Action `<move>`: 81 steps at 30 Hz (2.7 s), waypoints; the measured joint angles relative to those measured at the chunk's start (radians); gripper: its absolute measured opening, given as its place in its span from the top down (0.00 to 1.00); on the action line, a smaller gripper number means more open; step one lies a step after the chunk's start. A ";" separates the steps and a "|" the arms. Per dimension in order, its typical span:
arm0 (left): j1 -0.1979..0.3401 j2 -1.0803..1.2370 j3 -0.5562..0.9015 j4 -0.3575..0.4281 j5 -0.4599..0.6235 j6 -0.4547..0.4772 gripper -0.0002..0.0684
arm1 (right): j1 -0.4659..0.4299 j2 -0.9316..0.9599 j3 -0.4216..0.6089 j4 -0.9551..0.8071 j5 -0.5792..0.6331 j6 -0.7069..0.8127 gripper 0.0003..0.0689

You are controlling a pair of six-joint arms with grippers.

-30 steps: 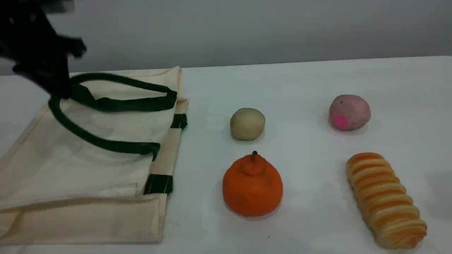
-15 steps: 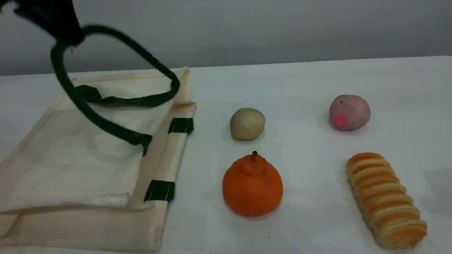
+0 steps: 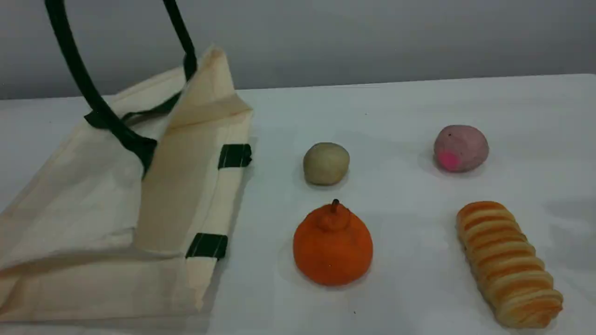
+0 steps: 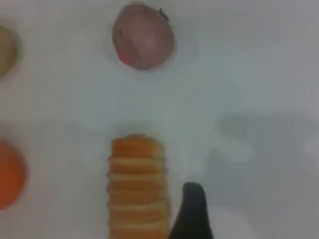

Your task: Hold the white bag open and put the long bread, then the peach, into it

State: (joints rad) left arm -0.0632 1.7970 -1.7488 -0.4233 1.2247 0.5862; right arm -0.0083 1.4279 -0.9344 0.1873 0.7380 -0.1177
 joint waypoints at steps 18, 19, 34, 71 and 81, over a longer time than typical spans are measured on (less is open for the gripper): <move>-0.030 -0.046 -0.049 -0.161 -0.003 0.288 0.86 | 0.000 0.129 0.000 0.020 0.044 -0.010 0.23; -0.030 -0.046 -0.049 -0.175 -0.002 0.311 0.86 | 0.000 0.136 0.000 0.024 0.044 -0.018 0.23; -0.030 -0.054 -0.049 -0.291 -0.003 0.480 0.86 | 0.000 0.303 0.000 0.194 0.032 -0.296 0.23; -0.030 -0.066 -0.070 -0.317 -0.004 0.479 0.86 | 0.219 0.560 -0.001 0.187 -0.190 -0.310 0.23; -0.030 -0.066 -0.070 -0.317 -0.004 0.479 0.86 | 0.219 0.560 -0.001 0.191 -0.184 -0.301 0.23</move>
State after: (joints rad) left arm -0.0932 1.7306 -1.8183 -0.7399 1.2211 1.0651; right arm 0.2112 1.9883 -0.9351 0.3785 0.5543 -0.4189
